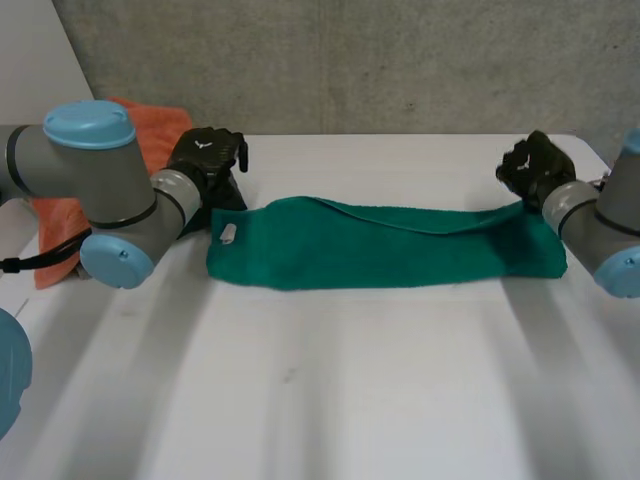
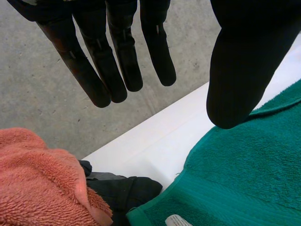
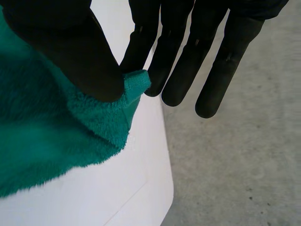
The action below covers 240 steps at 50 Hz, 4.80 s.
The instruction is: Fold the laundry.
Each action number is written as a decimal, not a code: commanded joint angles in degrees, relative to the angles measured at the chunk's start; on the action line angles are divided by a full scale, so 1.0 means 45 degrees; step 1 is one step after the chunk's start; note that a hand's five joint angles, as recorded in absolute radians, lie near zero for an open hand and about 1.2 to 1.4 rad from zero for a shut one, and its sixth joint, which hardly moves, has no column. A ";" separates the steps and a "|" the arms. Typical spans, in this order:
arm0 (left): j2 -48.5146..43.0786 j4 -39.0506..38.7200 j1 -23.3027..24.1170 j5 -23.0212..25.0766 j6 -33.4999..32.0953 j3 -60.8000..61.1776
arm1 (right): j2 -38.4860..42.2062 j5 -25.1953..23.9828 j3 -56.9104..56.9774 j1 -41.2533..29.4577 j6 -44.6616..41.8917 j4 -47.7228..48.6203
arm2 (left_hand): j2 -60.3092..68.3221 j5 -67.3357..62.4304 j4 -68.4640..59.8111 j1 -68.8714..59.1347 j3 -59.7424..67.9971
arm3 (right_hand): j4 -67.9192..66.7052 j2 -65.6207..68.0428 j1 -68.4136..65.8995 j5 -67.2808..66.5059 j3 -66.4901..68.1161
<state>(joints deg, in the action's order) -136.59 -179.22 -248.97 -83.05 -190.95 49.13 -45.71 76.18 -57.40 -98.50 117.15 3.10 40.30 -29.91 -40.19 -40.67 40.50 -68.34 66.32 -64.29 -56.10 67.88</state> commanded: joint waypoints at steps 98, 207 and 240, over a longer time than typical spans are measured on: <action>0.5123 0.0274 -0.2037 0.2944 -0.2874 0.7074 | -0.4023 0.1782 -0.8376 -0.0084 0.7169 0.1929 | -0.4453 0.4366 0.4428 0.4536 -0.4497 | -0.2592 0.3039 -0.3492 -0.3089 0.2692; 0.5919 -0.3162 0.0324 -0.2230 -0.4792 0.5540 | -0.6270 0.2255 -0.3077 0.0267 0.6407 -0.0235 | 0.8822 -0.8909 -0.8847 -0.8739 0.8778 | -0.1921 0.2368 -0.2821 -0.2418 0.2021; 1.3942 -0.3905 0.1517 0.2886 -0.5438 1.3004 | -0.1234 -0.2278 0.0956 -0.3264 0.8089 -0.1509 | 0.8822 -0.8909 -0.8847 -0.8739 0.8778 | 1.0496 -1.0049 0.9596 0.9999 -1.0396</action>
<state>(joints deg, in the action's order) -81.18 -196.82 -242.87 -74.12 -215.67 101.36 -57.13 70.69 -59.70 -107.80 156.70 -3.95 68.73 -56.57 -68.61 -66.32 68.20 -21.67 23.81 -22.83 -9.49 22.32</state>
